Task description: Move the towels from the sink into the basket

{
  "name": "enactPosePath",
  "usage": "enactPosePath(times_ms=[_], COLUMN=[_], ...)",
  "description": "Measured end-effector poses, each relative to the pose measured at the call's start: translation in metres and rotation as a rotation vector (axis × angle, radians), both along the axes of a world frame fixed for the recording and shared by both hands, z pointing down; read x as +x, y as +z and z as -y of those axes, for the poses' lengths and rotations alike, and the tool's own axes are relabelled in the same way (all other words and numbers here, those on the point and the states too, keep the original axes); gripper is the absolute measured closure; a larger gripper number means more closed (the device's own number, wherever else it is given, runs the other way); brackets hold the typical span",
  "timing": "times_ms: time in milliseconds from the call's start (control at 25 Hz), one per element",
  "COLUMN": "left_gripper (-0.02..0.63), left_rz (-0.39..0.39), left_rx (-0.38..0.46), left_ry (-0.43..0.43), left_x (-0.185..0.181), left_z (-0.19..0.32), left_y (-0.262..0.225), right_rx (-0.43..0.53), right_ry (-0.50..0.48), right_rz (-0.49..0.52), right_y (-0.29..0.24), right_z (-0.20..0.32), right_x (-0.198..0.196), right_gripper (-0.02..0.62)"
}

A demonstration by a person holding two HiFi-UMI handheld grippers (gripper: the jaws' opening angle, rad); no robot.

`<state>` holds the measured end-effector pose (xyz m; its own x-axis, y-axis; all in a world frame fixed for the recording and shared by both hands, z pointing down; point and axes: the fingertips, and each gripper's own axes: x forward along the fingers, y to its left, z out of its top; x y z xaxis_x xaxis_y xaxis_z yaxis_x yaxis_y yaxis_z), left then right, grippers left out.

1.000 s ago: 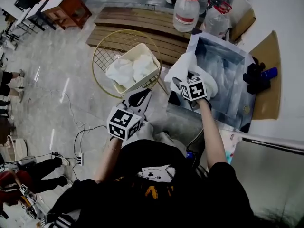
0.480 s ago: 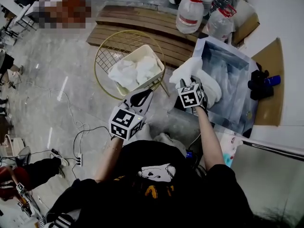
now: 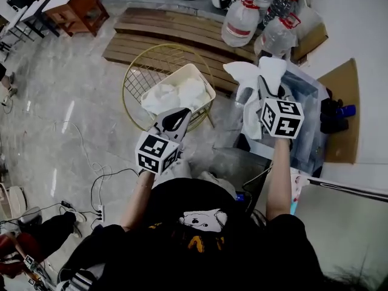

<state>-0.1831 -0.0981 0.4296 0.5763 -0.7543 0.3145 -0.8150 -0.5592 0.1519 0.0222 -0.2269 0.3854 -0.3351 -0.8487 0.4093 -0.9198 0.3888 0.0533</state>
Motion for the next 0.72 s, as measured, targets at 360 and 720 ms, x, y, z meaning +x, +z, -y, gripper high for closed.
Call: enactPosePath(times_ms=[360, 720], left_gripper=[0.588, 0.588], left_rz=[-0.029, -0.055], left_rx=[0.006, -0.03], left_ry=[-0.016, -0.075], left_x=[-0.08, -0.154], left_z=[0.024, 0.031], left_y=[-0.002, 0.013], right_rx=[0.249, 0.084], right_ry=[-0.142, -0.246], right_rz=[0.113, 0.078], right_y=[-0.125, -0.017], right_z=[0.043, 0.089], right_x=[-0.141, -0.272], right_gripper=[0.522, 0.522])
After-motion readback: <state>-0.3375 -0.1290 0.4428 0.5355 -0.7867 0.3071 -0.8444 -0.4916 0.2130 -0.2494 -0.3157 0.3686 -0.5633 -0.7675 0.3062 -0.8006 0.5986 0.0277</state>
